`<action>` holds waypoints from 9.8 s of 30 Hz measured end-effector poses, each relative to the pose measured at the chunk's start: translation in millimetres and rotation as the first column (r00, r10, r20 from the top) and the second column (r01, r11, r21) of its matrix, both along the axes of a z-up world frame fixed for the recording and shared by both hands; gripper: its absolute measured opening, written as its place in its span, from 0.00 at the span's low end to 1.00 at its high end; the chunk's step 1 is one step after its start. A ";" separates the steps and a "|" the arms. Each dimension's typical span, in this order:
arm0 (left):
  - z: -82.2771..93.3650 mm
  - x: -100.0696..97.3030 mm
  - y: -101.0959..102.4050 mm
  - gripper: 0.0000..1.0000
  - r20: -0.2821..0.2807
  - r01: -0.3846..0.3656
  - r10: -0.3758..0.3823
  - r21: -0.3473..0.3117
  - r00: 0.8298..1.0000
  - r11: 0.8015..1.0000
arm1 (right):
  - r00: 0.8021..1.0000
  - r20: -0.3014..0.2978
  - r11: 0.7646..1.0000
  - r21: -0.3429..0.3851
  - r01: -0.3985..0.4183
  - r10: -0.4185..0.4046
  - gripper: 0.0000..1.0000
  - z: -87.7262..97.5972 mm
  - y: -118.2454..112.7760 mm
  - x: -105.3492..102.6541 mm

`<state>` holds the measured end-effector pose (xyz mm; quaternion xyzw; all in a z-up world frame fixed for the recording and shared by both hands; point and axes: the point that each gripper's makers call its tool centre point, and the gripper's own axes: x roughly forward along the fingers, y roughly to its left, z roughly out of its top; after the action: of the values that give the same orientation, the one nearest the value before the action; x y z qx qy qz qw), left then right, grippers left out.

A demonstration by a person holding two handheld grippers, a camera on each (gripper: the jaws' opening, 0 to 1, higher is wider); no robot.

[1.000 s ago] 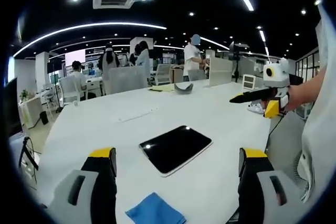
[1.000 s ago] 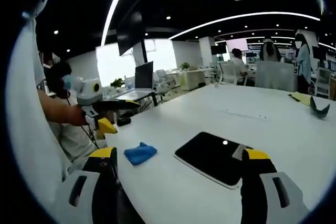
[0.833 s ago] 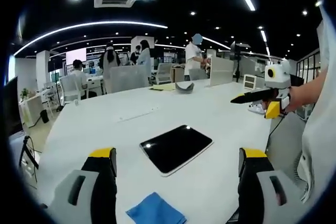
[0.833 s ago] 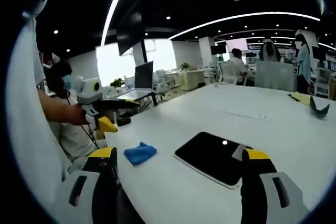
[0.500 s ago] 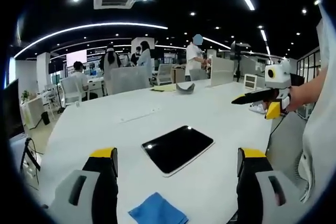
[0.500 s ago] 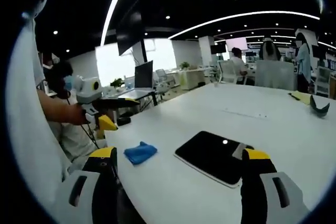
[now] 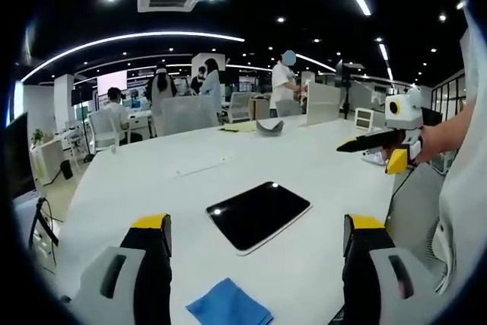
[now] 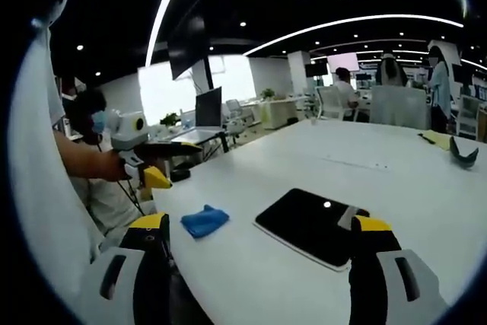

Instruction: Wipe the mirror surface with the cleaning cloth until all visible marks leave the cleaned area.

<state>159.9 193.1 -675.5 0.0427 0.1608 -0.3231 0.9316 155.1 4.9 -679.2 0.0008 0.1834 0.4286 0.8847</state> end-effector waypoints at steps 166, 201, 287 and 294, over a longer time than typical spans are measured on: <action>-166.9 9.5 62.0 0.07 -0.279 -0.046 0.115 0.243 0.953 0.969 | 0.994 -0.051 0.995 -0.048 0.089 -0.092 0.84 -9.5 -25.9 -12.2; -130.3 52.1 28.5 0.07 -0.206 -0.012 0.065 0.250 0.976 0.968 | 0.986 -0.058 0.987 -0.009 0.159 -0.159 0.83 -14.0 -39.0 -13.9; -157.9 218.4 -17.6 0.07 -0.181 -0.039 0.090 0.271 0.979 0.962 | 0.955 -0.144 0.966 -0.056 0.253 -0.259 0.78 -34.9 -75.5 3.2; -163.4 220.2 -17.4 0.06 -0.199 -0.055 0.105 0.244 0.974 0.968 | 0.954 -0.149 0.965 -0.058 0.255 -0.261 0.79 -35.8 -76.3 4.7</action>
<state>380.1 175.7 -838.9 0.1127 0.2977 -0.2662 0.9098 159.8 -71.4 -715.0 0.0414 0.2582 0.3044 0.9160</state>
